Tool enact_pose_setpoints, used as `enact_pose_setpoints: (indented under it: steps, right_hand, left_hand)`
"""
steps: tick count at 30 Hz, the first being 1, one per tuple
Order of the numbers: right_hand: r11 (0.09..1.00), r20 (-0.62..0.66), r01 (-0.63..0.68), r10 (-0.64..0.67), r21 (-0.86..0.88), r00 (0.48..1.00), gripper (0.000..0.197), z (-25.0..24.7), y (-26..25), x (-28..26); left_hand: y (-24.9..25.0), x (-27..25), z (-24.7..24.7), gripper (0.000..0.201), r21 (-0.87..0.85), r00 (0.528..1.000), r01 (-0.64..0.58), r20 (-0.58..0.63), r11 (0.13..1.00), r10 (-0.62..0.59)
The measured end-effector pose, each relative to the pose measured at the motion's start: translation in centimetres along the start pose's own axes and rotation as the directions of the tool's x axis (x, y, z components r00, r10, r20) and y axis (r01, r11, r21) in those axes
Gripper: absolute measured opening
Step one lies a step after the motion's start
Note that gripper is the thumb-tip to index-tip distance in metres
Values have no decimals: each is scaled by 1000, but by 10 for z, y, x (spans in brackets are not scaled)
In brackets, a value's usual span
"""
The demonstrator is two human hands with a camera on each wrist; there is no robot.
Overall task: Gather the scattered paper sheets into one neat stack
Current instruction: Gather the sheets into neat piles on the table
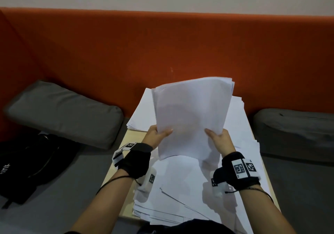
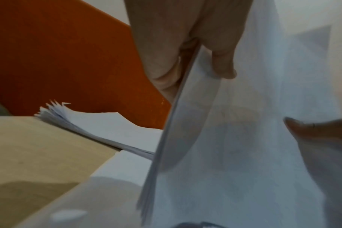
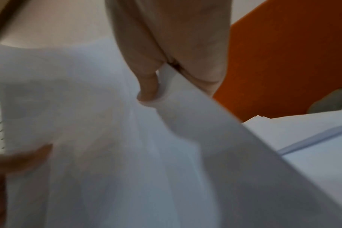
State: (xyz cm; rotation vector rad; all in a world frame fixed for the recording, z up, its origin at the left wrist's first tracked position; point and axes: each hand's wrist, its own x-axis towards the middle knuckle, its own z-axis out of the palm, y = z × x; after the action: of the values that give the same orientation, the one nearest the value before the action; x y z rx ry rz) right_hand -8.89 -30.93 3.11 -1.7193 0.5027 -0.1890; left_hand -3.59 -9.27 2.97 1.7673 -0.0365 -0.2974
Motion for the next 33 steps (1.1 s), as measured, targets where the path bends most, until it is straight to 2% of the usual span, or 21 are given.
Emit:
enact_pose_setpoints:
  steps: [3,5,8,10,12,16,24,33]
  right_hand:
    - [998,-57,-45,42,-49,998,34,-4,7,10]
    - [983,-33,-110,106,-144,994,38,-5,14,13]
    - [918,22,-210,231,-335,973,37,-1,27,10]
    - [849,81,-225,297,-478,951,38,4,41,3]
    - [795,111,-229,346,-562,932,41,10,55,-4]
    - [765,118,-240,380,-598,918,39,14,66,-7]
    - [766,121,-250,391,-592,912,37,13,67,-6]
    - [778,141,-250,396,-577,908,35,11,68,-5]
  left_hand:
    - [-5,7,-8,35,61,998,-42,56,997,39]
    - [-18,13,-12,42,188,1000,26,5,982,-27]
    - [-41,15,-14,53,468,975,208,-34,859,-218]
    - [-52,12,-13,59,577,962,237,-24,781,-274]
    - [-57,11,-10,61,614,958,245,-34,750,-284]
    - [-59,8,-5,53,658,956,255,-60,709,-288]
    - [-69,11,-4,42,747,960,262,-137,611,-243]
    - [-71,13,0,41,785,949,303,-196,540,-248]
